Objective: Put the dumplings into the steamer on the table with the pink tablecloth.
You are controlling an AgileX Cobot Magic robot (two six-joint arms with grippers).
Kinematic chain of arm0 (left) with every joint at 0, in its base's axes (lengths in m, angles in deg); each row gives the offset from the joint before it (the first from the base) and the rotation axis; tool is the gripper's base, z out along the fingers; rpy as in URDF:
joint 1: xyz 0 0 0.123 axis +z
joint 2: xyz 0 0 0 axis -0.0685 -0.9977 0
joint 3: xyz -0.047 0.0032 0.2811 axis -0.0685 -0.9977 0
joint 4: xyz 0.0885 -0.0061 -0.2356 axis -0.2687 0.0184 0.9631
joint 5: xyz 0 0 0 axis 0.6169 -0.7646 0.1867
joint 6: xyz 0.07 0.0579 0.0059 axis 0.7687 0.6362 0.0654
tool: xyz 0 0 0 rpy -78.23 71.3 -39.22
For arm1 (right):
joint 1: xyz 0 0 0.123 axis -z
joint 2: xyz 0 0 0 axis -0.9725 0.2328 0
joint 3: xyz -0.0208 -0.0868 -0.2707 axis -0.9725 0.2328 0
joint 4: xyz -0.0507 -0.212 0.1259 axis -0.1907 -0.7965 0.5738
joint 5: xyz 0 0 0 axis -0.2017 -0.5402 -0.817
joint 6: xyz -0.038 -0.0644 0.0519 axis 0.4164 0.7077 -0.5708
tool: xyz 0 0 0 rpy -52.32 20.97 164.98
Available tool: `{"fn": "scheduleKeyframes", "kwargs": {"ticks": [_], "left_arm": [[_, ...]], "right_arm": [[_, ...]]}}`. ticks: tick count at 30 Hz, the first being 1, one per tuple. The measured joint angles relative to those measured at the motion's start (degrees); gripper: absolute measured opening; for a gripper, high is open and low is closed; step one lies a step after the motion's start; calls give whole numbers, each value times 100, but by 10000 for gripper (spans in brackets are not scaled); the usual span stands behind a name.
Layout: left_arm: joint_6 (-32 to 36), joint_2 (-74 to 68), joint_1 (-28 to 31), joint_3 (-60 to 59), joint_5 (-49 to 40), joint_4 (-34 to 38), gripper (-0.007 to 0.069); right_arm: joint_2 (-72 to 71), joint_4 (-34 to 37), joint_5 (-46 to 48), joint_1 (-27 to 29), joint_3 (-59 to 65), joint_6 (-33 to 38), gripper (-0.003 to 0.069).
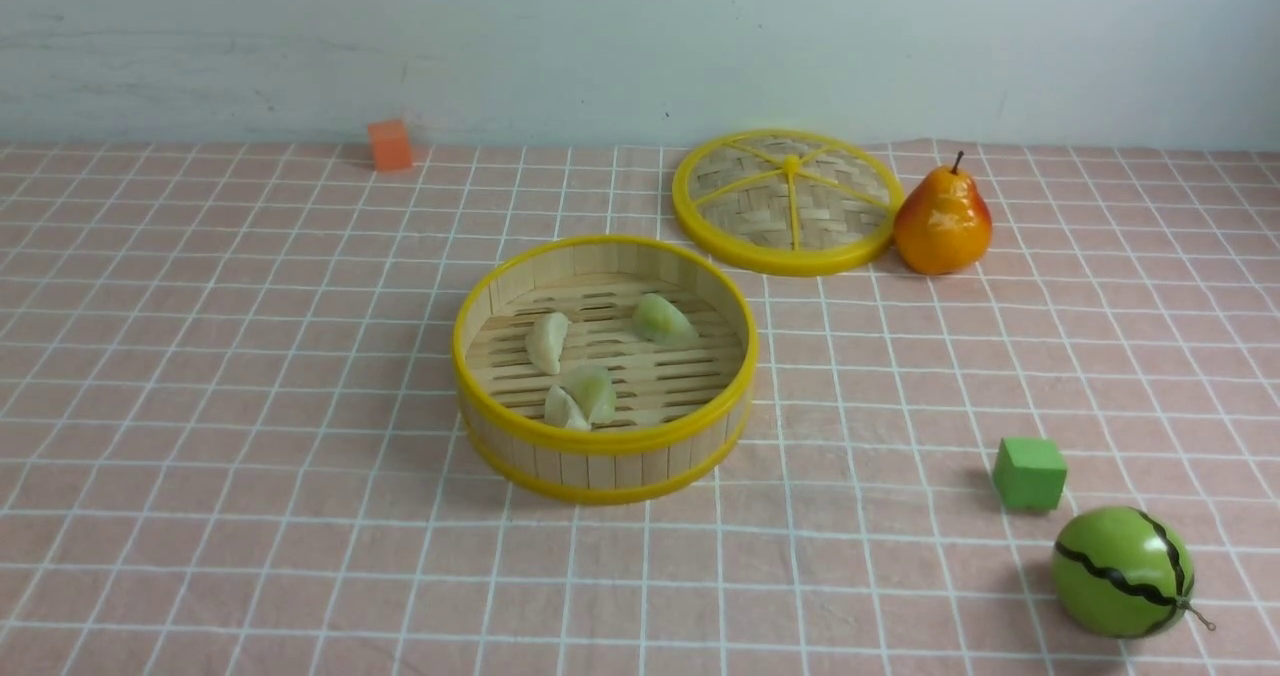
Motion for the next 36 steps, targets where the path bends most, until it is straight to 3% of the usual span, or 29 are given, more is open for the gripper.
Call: {"fn": "scheduleKeyframes", "kwargs": {"ticks": [36], "left_arm": [[12, 0, 0, 0, 0, 32, -14]], "right_arm": [[0, 0, 0, 0, 0, 0, 97]]}}
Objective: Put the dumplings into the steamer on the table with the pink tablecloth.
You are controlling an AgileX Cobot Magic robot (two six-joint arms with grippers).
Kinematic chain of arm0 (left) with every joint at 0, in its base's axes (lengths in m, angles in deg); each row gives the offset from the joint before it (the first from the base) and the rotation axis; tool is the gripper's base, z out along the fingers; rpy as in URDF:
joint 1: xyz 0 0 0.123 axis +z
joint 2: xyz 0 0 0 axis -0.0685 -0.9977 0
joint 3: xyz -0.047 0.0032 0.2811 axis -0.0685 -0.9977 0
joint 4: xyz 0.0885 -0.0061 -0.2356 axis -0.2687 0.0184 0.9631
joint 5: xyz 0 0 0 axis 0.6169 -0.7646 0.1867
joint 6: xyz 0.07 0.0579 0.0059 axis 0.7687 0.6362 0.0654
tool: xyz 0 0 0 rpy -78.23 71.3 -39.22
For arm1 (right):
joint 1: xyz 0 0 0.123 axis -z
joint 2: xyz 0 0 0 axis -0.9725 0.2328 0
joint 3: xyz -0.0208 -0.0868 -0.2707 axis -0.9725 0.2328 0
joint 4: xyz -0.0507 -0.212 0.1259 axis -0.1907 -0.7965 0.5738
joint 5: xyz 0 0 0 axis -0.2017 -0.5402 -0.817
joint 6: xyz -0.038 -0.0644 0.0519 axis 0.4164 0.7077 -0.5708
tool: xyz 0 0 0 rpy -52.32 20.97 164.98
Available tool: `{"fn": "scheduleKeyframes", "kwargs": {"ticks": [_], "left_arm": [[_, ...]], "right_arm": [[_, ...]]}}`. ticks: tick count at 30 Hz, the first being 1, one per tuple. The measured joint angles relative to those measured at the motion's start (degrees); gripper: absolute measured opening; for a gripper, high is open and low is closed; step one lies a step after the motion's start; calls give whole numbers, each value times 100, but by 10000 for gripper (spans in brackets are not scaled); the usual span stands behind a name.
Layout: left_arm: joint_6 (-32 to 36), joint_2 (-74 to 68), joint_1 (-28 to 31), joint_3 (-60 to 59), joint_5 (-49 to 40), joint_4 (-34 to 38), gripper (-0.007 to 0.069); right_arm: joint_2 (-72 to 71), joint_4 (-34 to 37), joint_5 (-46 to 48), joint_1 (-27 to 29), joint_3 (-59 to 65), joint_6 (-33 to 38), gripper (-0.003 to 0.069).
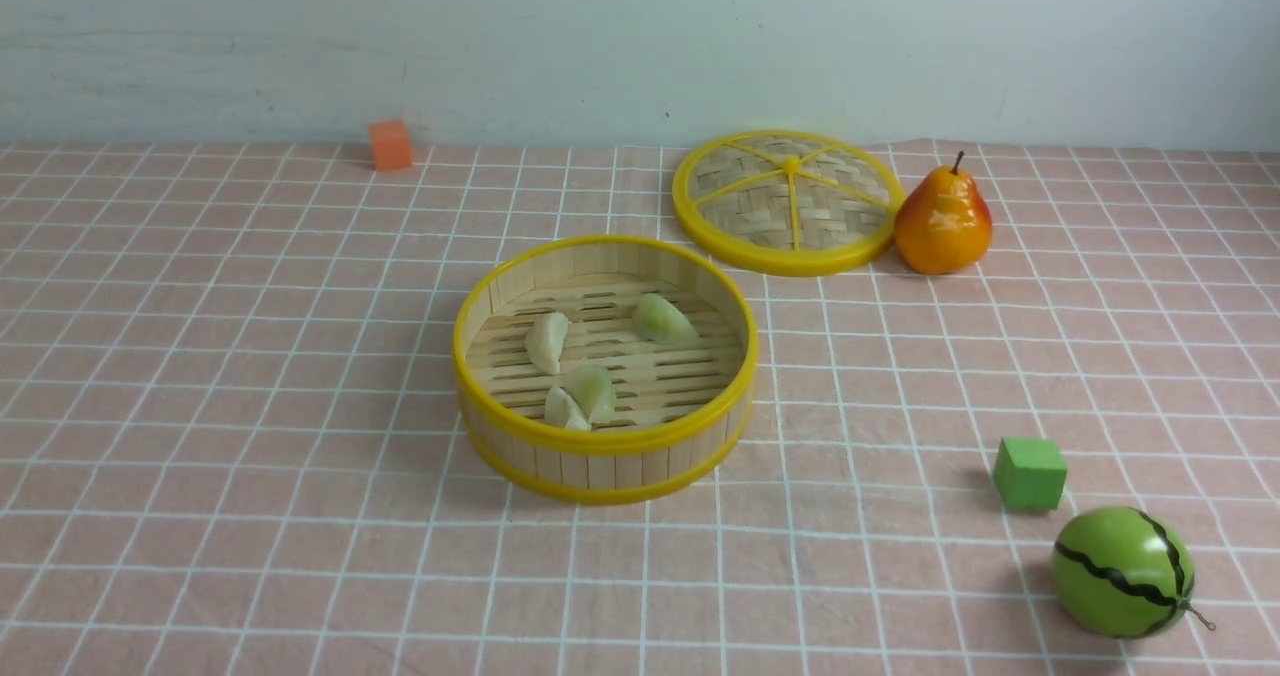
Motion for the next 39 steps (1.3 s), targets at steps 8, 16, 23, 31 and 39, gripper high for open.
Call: {"fn": "scheduleKeyframes", "kwargs": {"ticks": [8, 16, 23, 31, 39], "left_arm": [[0, 0, 0, 0, 0, 0, -14], [0, 0, 0, 0, 0, 0, -13], [0, 0, 0, 0, 0, 0, -13], [0, 0, 0, 0, 0, 0, -13], [0, 0, 0, 0, 0, 0, -13]], "right_arm": [[0, 0, 0, 0, 0, 0, 98], [0, 0, 0, 0, 0, 0, 110], [0, 0, 0, 0, 0, 0, 115], [0, 0, 0, 0, 0, 0, 122], [0, 0, 0, 0, 0, 0, 133]]}}
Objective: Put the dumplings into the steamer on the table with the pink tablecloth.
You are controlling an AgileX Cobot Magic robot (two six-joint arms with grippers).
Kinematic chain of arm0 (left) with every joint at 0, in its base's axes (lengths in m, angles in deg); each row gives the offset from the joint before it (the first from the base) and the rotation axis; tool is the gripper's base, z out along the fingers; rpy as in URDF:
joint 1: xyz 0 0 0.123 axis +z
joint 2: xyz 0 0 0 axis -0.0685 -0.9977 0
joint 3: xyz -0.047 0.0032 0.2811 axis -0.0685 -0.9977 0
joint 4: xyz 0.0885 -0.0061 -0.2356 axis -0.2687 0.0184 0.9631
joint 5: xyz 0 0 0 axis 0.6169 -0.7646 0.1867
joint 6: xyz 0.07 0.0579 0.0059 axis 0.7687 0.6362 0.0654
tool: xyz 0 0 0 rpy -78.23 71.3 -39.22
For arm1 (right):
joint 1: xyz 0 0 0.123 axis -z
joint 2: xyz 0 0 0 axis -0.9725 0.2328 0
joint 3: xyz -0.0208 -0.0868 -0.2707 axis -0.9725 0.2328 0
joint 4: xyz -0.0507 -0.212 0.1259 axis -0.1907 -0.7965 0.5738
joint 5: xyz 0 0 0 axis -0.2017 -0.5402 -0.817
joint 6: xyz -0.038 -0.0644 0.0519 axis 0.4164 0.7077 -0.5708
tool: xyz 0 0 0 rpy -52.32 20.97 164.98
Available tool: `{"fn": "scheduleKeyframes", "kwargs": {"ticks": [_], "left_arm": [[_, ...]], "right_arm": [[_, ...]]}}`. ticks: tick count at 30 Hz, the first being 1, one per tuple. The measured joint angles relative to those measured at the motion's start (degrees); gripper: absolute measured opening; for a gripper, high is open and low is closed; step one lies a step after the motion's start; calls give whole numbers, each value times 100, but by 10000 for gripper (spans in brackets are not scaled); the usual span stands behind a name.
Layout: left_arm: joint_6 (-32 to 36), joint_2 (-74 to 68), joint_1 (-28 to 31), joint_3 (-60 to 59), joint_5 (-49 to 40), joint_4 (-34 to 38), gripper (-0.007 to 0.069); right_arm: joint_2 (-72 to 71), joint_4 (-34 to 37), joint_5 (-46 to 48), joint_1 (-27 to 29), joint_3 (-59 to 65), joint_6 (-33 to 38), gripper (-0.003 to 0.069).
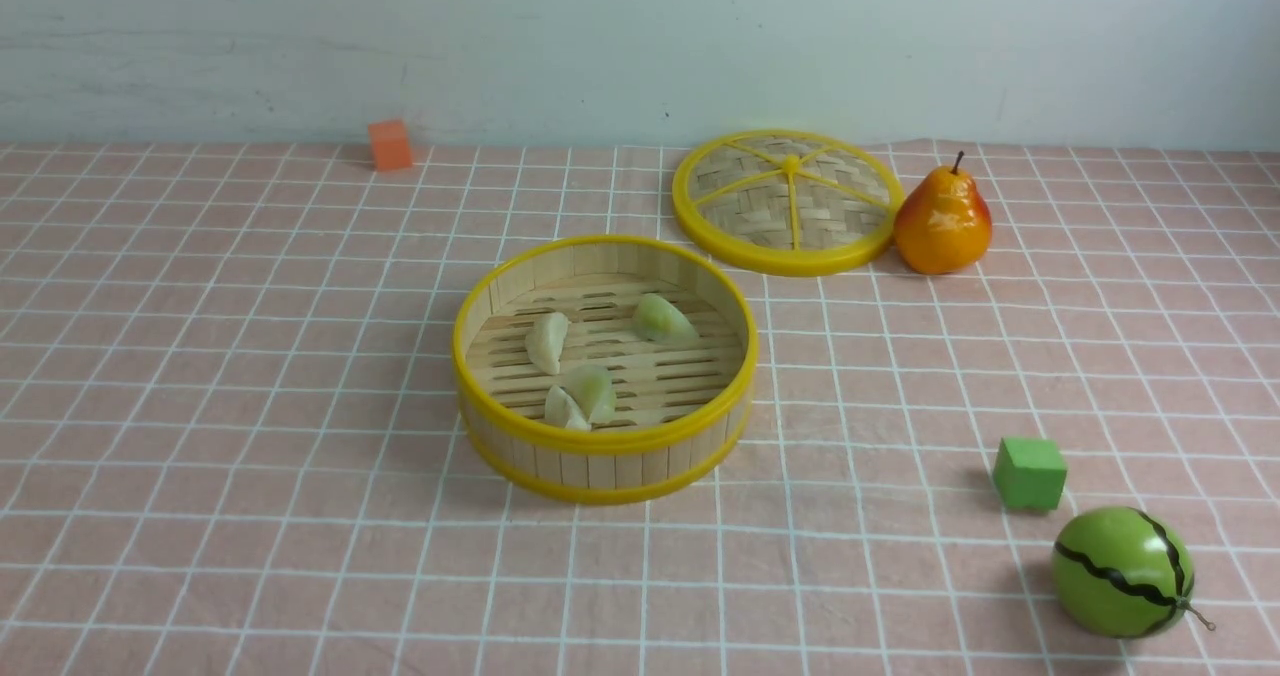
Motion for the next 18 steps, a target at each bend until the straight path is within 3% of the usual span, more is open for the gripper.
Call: {"fn": "scheduleKeyframes", "kwargs": {"ticks": [18], "left_arm": [[4, 0, 0, 0, 0, 0, -13]], "right_arm": [[0, 0, 0, 0, -5, 0, 159]]}}
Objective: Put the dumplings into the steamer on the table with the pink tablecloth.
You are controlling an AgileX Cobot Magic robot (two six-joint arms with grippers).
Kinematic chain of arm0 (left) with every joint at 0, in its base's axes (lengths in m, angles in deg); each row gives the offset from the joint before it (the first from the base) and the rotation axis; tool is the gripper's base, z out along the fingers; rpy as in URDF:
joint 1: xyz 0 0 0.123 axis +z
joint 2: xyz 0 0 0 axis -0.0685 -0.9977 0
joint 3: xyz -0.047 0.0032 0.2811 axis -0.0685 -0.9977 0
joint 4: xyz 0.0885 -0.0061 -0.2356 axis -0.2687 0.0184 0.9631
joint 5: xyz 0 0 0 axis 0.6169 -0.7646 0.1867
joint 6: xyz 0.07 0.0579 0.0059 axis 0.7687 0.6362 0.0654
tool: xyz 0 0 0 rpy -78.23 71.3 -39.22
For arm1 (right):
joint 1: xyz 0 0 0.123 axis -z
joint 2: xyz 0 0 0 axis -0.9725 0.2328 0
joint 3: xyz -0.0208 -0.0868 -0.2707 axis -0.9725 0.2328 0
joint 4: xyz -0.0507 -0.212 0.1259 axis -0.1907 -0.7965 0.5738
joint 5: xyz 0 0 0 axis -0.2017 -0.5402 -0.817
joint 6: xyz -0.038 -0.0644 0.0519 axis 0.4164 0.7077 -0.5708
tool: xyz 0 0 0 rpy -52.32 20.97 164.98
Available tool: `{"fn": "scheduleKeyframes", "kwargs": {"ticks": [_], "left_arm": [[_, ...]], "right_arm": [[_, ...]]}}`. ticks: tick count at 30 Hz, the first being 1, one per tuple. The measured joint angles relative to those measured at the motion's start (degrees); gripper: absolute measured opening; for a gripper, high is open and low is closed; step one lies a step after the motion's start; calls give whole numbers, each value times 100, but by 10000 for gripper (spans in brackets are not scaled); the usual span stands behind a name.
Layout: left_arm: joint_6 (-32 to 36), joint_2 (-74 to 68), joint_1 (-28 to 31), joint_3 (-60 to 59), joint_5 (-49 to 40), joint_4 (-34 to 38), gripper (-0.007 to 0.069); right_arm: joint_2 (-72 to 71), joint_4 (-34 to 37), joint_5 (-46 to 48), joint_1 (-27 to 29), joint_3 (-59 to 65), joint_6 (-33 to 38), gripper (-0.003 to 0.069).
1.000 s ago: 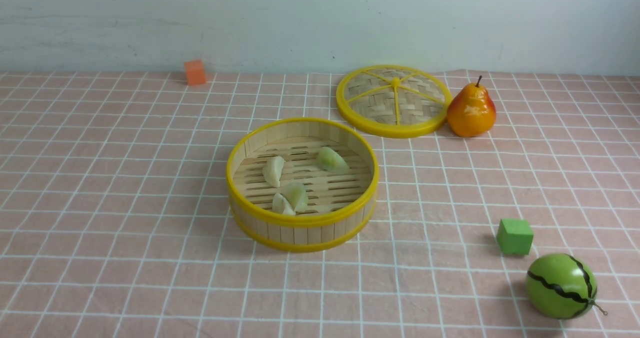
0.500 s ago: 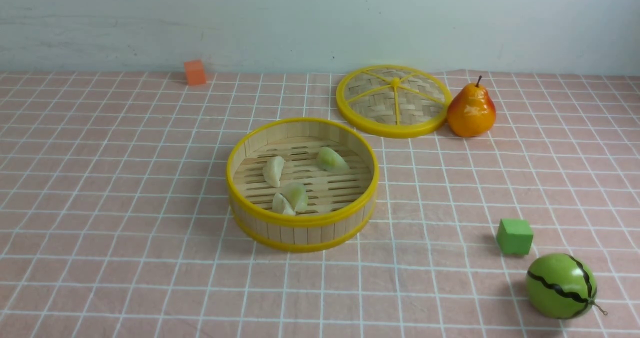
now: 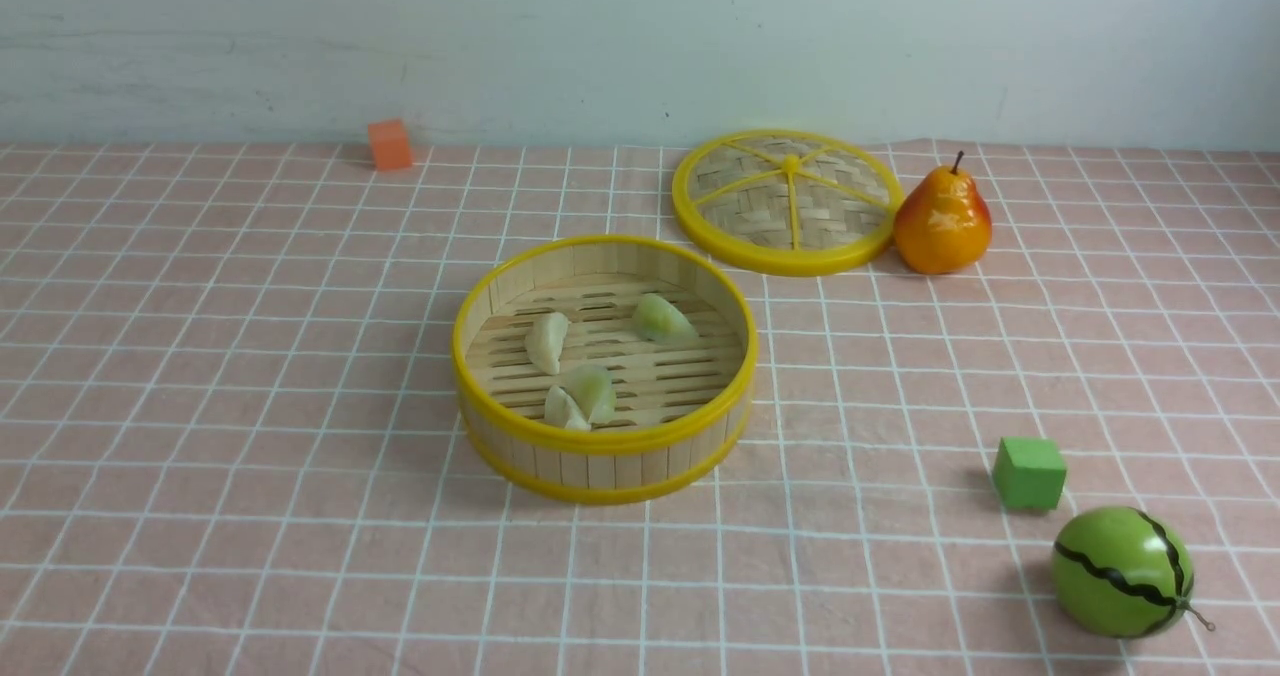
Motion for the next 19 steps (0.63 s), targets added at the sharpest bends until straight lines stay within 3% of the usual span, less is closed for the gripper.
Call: {"fn": "scheduleKeyframes", "kwargs": {"ticks": [19], "left_arm": [[0, 0, 0, 0, 0, 0, -13]], "right_arm": [[0, 0, 0, 0, 0, 0, 187]]}}
